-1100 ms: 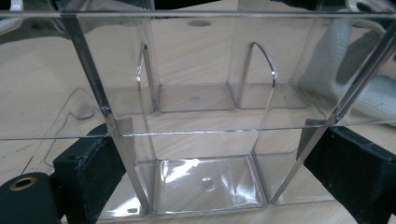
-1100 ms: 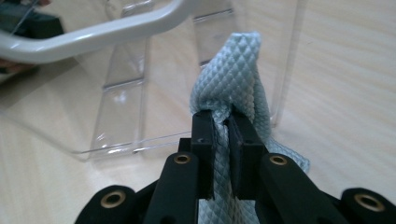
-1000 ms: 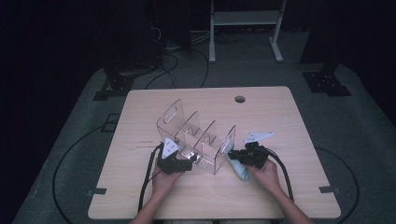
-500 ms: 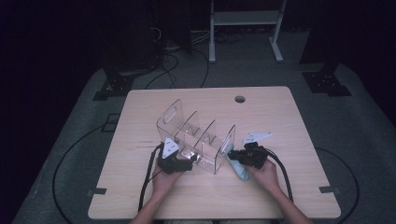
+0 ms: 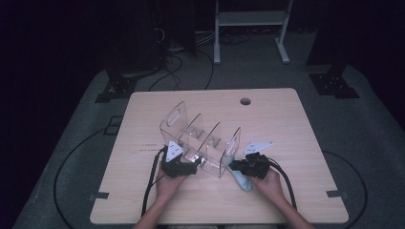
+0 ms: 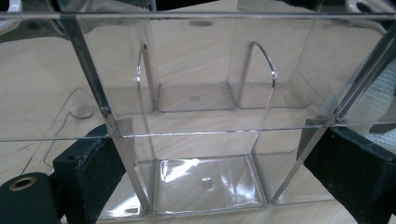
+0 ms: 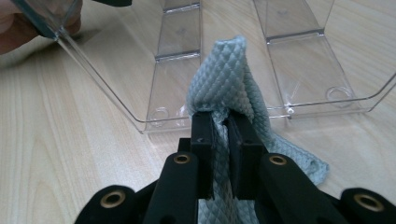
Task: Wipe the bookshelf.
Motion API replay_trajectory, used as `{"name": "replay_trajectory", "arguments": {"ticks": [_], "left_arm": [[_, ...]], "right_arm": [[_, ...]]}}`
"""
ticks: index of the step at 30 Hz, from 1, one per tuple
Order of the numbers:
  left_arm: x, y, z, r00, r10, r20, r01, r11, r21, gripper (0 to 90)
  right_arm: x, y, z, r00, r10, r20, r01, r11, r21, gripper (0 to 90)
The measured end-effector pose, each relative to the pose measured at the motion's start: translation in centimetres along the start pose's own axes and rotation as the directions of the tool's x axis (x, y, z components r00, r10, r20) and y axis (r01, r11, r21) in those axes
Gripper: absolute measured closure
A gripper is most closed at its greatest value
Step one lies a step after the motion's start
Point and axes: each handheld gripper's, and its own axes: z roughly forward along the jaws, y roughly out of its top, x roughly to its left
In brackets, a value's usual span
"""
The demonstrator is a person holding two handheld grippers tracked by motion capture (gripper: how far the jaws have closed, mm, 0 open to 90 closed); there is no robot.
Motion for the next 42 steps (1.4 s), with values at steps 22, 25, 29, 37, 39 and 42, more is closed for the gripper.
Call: {"name": "replay_trajectory", "arguments": {"ticks": [22, 25, 29, 37, 39, 42], "left_arm": [[0.0, -0.1, -0.1, 1.0, -0.002, 0.001, 0.002, 1.0, 0.004, 7.4], [0.0, 0.0, -0.1, 1.0, -0.004, -0.004, 0.004, 0.9999, 0.01, 7.3], [-0.1, 0.0, 0.0, 1.0, -0.004, -0.001, 0.004, 1.0, 0.006, 7.3], [0.0, -0.1, 0.0, 1.0, -0.004, 0.003, 0.004, 1.0, 0.002, 7.3], [0.0, -0.1, 0.0, 1.0, -0.003, 0.004, 0.003, 1.0, 0.004, 7.3], [-0.1, 0.0, 0.0, 1.0, -0.004, -0.003, 0.004, 1.0, 0.008, 7.2]], "right_arm": [[3.5, 0.1, -0.3, 0.9931, -0.1, -0.061, 0.1, 0.995, -0.007, 81.8], [1.6, -0.3, 0.7, 0.9961, -0.055, -0.07, 0.058, 0.997, 0.042, 81.8], [-1.3, 0.4, -0.1, 0.9986, 0.003, 0.053, -0.004, 1.0, 0.015, 81.8], [-1.9, 0.2, -0.2, 0.9979, 0.056, 0.032, -0.056, 0.998, -0.012, 81.5], [-0.9, 0.4, -0.1, 1.0, 0.0, 0.009, -0.001, 1.0, 0.012, 81.7], [-1.4, 0.7, -0.3, 0.9999, 0.006, 0.009, -0.006, 1.0, 0.017, 81.7]]}}
